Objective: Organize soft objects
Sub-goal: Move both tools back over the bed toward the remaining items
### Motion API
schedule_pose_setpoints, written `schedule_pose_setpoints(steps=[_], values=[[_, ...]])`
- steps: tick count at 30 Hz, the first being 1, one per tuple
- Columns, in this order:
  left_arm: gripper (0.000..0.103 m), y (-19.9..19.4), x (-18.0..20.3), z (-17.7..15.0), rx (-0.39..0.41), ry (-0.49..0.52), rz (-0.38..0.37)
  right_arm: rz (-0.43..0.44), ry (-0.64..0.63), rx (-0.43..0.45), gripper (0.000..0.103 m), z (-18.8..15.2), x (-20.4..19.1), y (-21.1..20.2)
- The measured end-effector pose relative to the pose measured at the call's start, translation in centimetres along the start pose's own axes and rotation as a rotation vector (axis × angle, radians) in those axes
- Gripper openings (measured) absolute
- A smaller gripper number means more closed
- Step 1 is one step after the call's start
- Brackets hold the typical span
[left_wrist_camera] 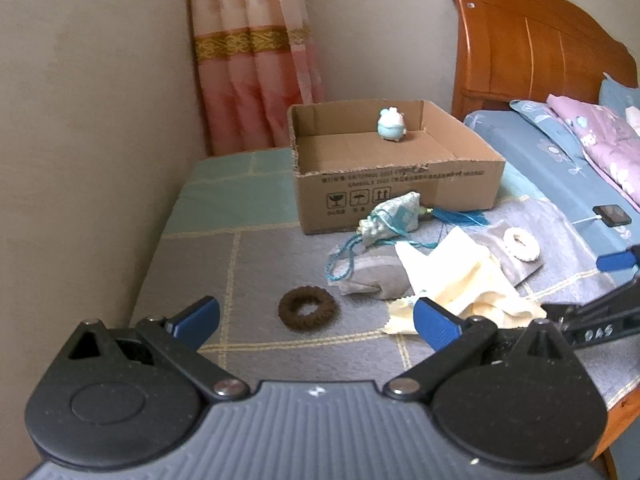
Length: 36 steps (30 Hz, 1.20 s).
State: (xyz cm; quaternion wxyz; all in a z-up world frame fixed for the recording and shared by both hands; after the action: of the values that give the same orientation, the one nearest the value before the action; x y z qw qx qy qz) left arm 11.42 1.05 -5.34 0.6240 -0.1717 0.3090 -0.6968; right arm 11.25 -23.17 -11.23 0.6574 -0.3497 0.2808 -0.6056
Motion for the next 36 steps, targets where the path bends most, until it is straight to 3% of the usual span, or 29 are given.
schedule_pose_setpoints(steps=[5,16,19,24,33,36], values=[[0.102,0.3,0.3,-0.2,-0.012,0.009,-0.001,-0.028,0.008,-0.054,0.103,-1.8,0.8,1.1],[0.102,1.2,0.7,-0.6,-0.039,0.016,-0.005,-0.087,0.069,-0.037,0.103,-1.7,3.5,0.9],[0.102,1.6,0.8,-0.6,-0.047,0.023,-0.003,-0.039,0.082,-0.020,0.101,-1.7,3.0,0.4],[0.102,2.1,1.0,-0.8,-0.061,0.035,-0.004,0.080,0.109,-0.007,0.068,-2.5,1.1,-0.2],[0.102,3.1,1.5,-0.9,-0.082,0.066,-0.009,0.159,0.162,0.025,0.052,-2.6,-1.1,0.0],[0.102,3.5,1.5,-0.9,-0.087,0.069,-0.008,0.126,0.135,0.046,0.052,-2.5,-1.5,0.3]])
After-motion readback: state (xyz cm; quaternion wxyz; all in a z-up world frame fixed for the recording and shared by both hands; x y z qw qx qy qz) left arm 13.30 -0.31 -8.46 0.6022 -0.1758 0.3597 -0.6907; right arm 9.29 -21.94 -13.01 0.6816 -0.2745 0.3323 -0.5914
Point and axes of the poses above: each gripper's, at about its wrist camera, not at the fingertips, and y roughly the way its jaws point, x to its right, z to its top, the point moved 5 cm from there along y, roughly the way its jaws point, and after that the axes turned 8 degrees about z, right-handed, at the moved point
